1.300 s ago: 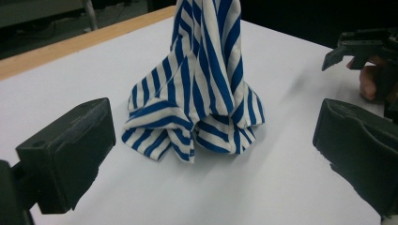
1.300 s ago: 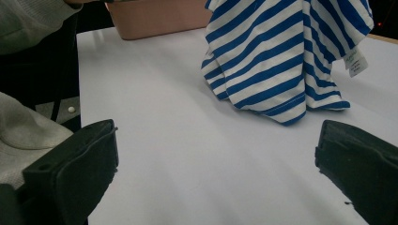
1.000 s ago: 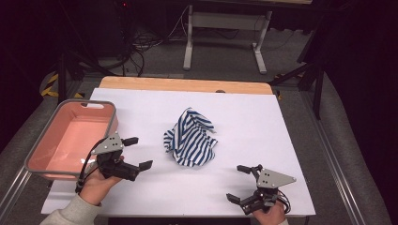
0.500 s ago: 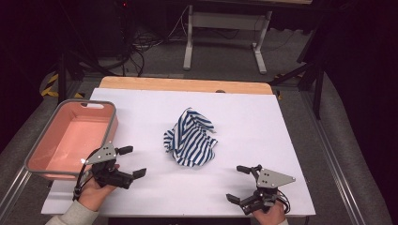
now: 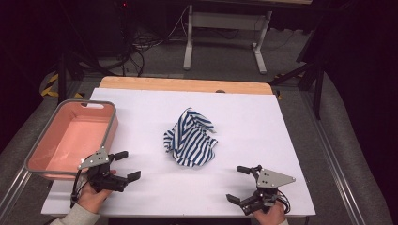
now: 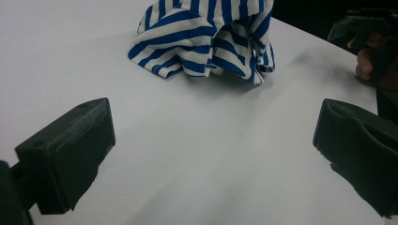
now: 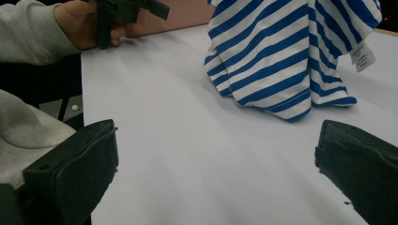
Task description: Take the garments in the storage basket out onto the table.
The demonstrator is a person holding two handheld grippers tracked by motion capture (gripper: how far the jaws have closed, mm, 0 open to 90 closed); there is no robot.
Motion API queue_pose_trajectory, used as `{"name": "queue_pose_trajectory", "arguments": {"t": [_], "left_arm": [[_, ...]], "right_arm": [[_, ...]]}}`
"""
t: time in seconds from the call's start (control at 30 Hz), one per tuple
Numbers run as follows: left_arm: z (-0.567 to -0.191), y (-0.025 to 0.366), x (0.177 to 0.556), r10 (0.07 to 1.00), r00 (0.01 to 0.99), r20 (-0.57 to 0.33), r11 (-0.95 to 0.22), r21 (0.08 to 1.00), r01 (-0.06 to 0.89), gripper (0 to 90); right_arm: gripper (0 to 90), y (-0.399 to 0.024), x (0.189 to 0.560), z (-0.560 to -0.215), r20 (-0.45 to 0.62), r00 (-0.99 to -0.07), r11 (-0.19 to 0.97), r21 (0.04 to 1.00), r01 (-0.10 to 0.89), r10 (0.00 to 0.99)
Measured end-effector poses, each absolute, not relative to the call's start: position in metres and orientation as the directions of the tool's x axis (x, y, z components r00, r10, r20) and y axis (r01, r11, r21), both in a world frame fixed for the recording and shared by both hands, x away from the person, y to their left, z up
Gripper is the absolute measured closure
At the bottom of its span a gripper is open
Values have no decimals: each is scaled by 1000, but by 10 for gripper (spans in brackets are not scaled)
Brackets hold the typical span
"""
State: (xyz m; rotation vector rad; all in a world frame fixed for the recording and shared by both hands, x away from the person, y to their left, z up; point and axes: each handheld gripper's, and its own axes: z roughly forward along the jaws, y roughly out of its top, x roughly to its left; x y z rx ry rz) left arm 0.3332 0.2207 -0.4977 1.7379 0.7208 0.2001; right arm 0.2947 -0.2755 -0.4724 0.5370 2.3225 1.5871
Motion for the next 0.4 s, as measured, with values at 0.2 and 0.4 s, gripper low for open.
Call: {"name": "queue_pose_trajectory", "arguments": {"t": [0.2, 0.4], "left_arm": [[-498, 216, 332, 574, 795, -196, -153, 928, 340, 3], [-499, 215, 333, 597, 779, -192, -160, 923, 350, 3]], "right_arm": [[2, -275, 295, -473, -19, -893, 332, 932, 148, 450], [2, -275, 295, -473, -20, -893, 335, 931, 148, 449]]}}
